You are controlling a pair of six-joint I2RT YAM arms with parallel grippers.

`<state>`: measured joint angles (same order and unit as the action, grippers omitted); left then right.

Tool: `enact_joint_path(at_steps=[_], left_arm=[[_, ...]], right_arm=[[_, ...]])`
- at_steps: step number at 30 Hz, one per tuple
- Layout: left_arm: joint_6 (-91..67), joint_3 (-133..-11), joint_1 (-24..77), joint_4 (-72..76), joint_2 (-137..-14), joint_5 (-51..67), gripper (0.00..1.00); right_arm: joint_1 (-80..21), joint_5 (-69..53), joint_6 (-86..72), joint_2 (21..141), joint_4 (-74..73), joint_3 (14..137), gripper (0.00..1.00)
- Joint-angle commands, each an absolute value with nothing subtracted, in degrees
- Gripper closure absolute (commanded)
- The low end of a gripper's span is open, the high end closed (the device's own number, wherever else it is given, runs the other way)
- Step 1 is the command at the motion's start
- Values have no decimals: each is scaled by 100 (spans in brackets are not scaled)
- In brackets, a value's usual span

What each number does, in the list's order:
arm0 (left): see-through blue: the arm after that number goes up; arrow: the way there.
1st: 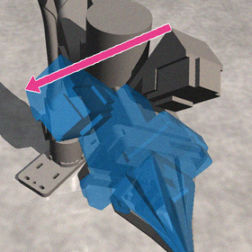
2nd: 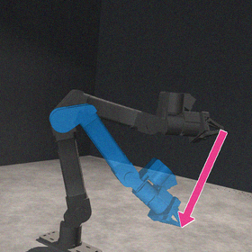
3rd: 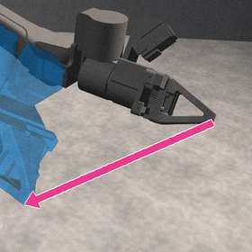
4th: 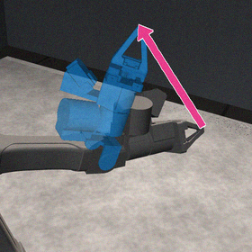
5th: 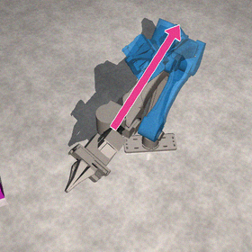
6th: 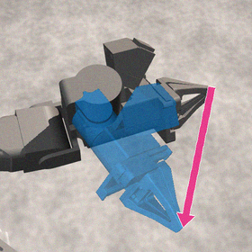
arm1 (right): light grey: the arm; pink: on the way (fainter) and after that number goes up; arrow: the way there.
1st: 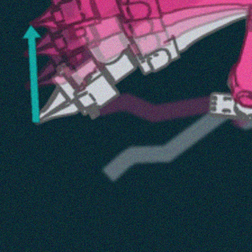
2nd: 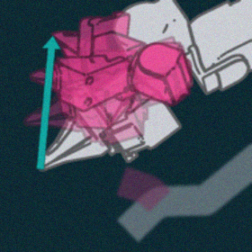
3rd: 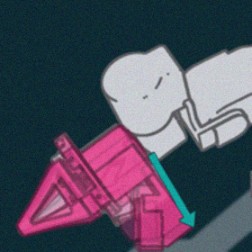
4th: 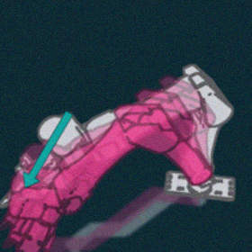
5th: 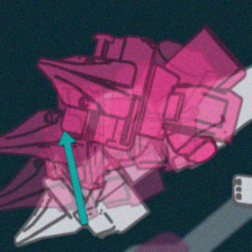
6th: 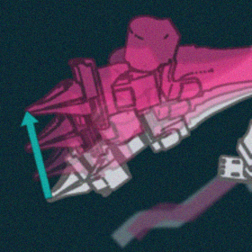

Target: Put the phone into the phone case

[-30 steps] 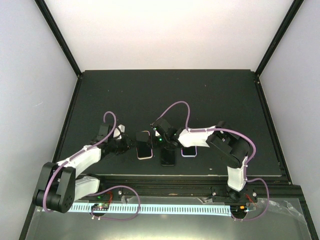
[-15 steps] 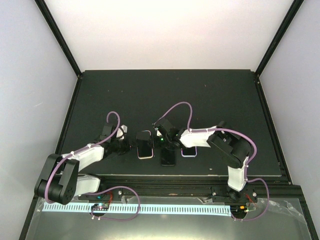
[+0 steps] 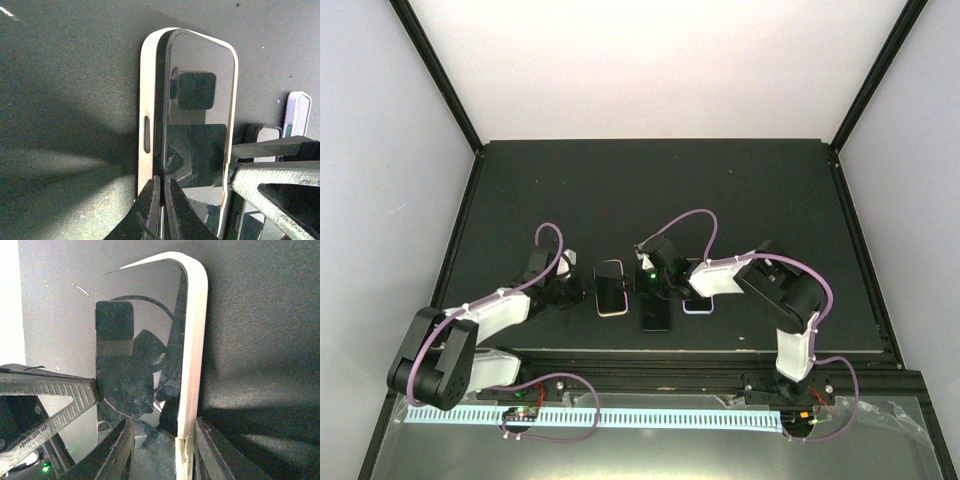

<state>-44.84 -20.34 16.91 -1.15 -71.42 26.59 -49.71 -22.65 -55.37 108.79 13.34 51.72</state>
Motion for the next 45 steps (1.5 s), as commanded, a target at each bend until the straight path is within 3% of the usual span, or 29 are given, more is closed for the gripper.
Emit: enact_joint_path(at_steps=[1,8,26,35,45], left_arm=[[-4494,-1954,1847,-321,-7066,2753,96],[-4445,-1875,1755,-492,-6928,2790,93],[-4454,-1824,1723,-537,-6471,3373,85],[-4394,-1740,1723,-377,-6462,3514,85],[-4304,-1778,1723,-254,-6679,3588,85]], right_arm=[[-5113,-3189,-5985,10843,2732,5169,66],[-5111,-3478,-6423,10928,3704,4943,66],[-5121,-3469,-6824,10981,4472,4789,66],[-5138,-3168,-6505,11103,3383,4887,66],[-5159,-3207,-6398,11257,3238,4942,77]])
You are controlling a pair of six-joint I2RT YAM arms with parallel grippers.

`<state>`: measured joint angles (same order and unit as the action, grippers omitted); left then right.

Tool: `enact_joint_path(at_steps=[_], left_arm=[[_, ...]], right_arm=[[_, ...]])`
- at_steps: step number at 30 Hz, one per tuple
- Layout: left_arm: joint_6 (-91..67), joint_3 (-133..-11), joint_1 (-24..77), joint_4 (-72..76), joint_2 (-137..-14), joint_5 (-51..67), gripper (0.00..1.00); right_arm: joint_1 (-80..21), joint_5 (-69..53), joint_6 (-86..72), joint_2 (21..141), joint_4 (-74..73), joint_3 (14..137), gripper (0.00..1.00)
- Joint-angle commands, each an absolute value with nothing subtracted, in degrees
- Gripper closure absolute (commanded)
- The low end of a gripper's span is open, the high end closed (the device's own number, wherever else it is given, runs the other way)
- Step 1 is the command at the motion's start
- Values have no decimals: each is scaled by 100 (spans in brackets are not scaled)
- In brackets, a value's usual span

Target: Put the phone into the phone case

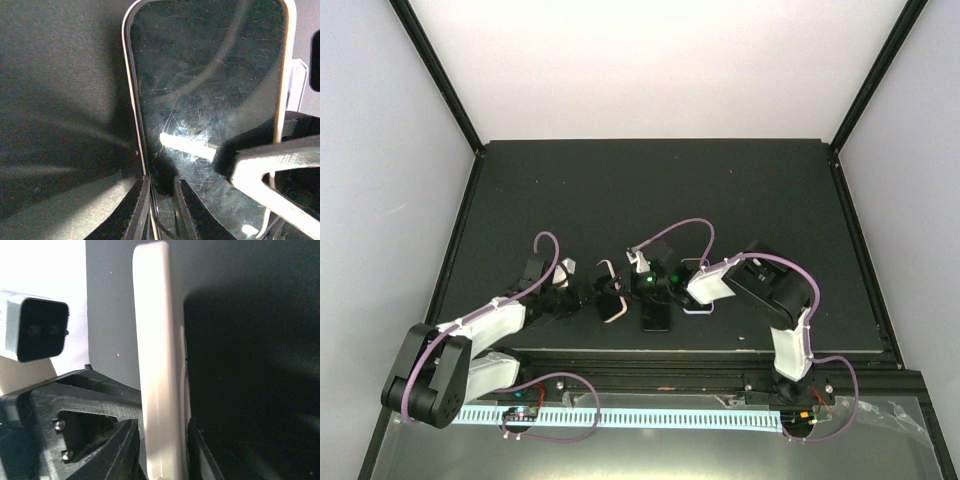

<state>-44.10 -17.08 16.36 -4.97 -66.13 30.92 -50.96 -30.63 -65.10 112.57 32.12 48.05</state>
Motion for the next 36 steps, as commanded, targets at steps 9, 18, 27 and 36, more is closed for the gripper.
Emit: enact_joint_path(at_steps=[9,18,27,36], left_arm=[[-4270,-1936,1490,-764,-5976,3668,75],[-4043,-2435,588,-1714,-4883,4450,32],[-4822,-2347,465,-1216,-4112,5260,20],[-4965,-2548,457,-1303,-3820,5605,14]], right_arm=[[-5151,-3275,-6405,10753,3389,4645,81],[-5107,-3725,-6789,10096,4143,4231,82],[-5039,-4234,-7414,9468,4715,4207,83],[-5021,-4172,-7528,9094,4686,4359,84]])
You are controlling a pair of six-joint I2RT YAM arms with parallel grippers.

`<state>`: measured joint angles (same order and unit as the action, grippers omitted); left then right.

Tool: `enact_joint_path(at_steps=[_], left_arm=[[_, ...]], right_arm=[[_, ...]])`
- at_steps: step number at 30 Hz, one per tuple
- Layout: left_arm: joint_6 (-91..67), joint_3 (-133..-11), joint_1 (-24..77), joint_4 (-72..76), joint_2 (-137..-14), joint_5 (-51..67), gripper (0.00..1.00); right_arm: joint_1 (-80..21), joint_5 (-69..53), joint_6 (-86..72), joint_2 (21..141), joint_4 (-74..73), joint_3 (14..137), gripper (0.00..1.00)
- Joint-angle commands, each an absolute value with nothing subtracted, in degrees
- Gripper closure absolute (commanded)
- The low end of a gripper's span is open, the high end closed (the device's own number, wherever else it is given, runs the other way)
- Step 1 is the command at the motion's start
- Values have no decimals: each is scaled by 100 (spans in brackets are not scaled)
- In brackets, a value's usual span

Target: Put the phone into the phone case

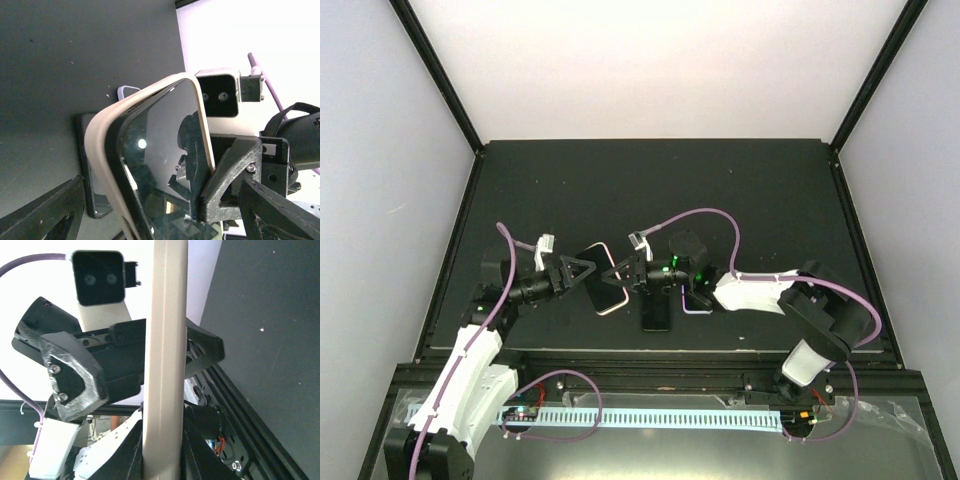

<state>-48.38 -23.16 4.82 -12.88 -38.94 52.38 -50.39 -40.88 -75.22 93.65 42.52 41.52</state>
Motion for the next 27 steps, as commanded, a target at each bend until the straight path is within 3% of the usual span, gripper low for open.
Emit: enact_joint_path(at_steps=[1,10,16,27], left_arm=[[-4980,-2538,457,-1278,-3799,5636,14],[-6040,-2055,452,345,-3386,5863,25],[-6568,-1975,450,1190,-3179,5925,36],[-7607,-1670,452,2416,-2790,5561,46]], right_arm=[[-5003,-4167,-7543,9081,4695,4355,84],[-4992,-4399,-8618,9319,6478,4061,85],[-4985,-4386,-8741,9216,6751,3955,85],[-4987,-4411,-9468,9398,7884,3671,85]])
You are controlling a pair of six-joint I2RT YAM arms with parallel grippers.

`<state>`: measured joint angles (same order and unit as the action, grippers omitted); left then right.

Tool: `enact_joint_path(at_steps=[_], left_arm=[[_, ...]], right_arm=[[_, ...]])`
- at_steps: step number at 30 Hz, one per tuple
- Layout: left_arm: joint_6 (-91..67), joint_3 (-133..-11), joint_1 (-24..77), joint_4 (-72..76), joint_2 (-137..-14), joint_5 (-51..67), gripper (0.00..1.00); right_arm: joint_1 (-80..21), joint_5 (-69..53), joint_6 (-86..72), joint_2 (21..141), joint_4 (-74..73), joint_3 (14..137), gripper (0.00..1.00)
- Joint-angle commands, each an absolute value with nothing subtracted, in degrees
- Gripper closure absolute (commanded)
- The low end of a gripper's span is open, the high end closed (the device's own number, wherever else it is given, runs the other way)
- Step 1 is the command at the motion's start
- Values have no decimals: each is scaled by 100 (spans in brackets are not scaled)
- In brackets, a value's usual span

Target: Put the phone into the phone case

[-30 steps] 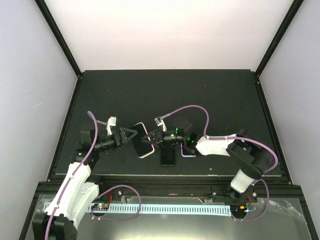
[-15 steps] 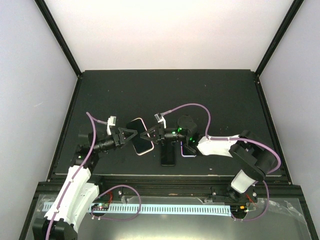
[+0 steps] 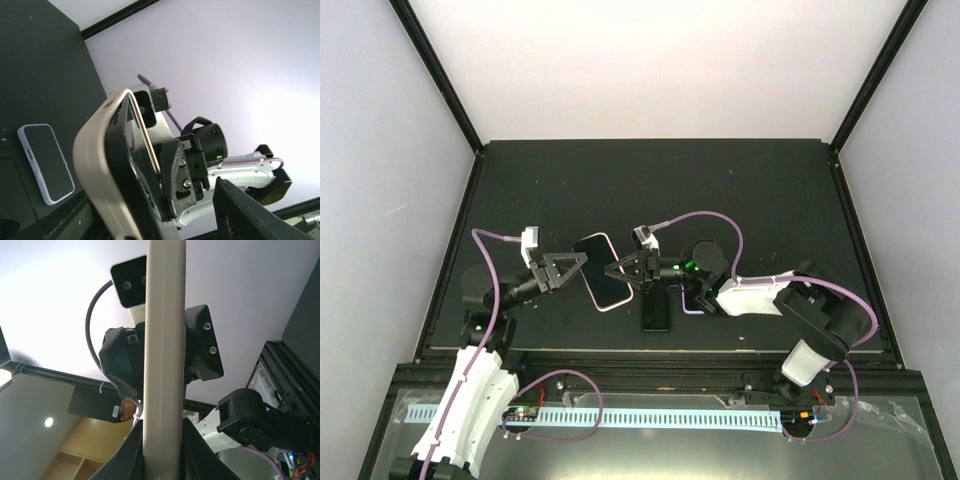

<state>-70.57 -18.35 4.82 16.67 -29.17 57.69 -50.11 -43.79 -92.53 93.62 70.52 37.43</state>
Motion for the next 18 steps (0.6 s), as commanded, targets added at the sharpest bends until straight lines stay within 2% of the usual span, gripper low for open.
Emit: enact_joint_path(at_steps=[1,4,13,18], left_arm=[[-7763,-1578,453,2633,-2772,5501,47],[-8136,-1345,457,3113,-2724,5328,51],[-8123,-1312,453,2912,-2524,5022,60],[-8144,-1330,453,2752,-2458,4903,75]], right_arm=[[-4991,-4412,-9454,9380,7874,3655,85],[-4988,-4416,-9513,9361,7978,3622,85],[-4988,-4447,-9741,9368,8376,3536,85],[-4992,-4499,-9808,9375,8470,3499,84]])
